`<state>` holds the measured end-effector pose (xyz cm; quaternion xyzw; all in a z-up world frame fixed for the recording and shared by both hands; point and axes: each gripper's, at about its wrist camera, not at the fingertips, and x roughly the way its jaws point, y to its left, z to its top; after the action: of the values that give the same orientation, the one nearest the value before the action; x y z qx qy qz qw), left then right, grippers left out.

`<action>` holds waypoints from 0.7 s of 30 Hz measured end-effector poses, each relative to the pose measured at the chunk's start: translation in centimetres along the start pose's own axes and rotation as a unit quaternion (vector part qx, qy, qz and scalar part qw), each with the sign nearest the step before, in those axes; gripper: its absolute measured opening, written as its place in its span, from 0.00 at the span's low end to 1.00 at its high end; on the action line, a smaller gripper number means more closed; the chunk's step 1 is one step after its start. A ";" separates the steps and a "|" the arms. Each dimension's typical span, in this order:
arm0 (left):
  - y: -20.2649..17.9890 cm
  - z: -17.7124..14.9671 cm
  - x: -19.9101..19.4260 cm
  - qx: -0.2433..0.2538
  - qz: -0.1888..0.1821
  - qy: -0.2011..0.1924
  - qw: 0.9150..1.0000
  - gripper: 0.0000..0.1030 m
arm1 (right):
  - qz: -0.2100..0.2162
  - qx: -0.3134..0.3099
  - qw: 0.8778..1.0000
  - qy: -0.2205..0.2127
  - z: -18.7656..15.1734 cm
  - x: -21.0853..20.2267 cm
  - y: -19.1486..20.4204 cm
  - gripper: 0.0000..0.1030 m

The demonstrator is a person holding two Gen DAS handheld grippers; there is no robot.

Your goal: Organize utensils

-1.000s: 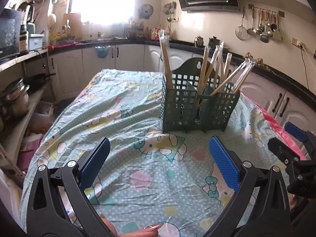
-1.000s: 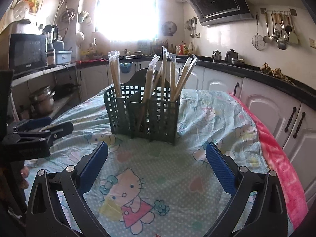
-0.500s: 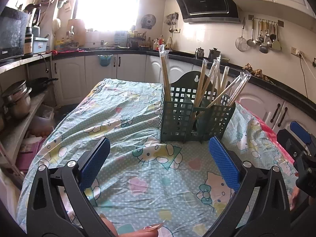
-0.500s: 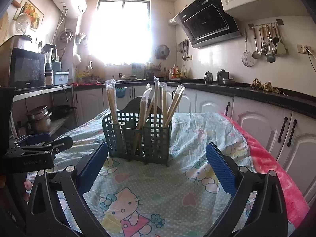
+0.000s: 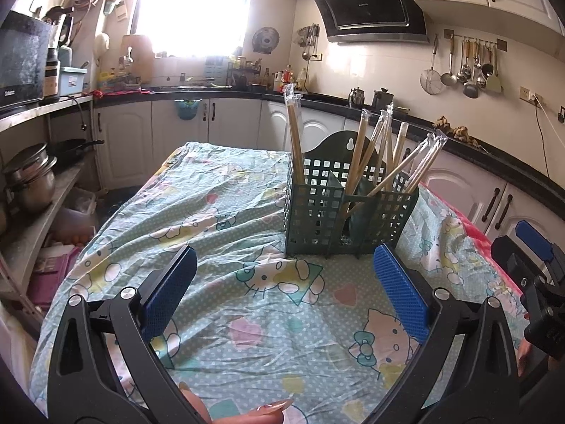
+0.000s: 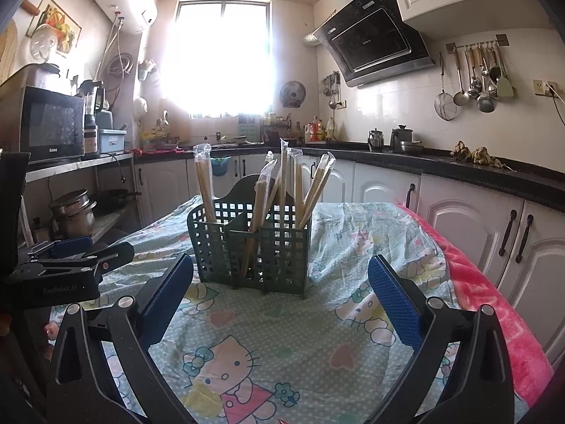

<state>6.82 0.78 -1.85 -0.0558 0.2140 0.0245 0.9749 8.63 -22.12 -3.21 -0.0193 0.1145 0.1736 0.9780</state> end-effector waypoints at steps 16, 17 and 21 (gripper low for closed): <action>0.3 0.0 -0.1 -0.002 0.003 -0.001 1.000 0.90 | 0.003 -0.001 1.000 -0.002 0.1 -0.1 0.3 0.94; 0.3 0.1 -0.1 -0.002 0.002 -0.001 1.000 0.90 | 0.003 -0.001 1.000 -0.001 0.1 -0.1 0.3 0.94; 0.3 0.1 -0.2 -0.002 0.003 -0.002 1.000 0.90 | 0.003 -0.001 1.000 -0.001 0.1 -0.1 0.3 0.94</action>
<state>6.69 1.09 -1.76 -0.0571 0.2126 0.0280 0.9751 8.47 -21.86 -3.13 -0.0195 0.1132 0.1766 0.9776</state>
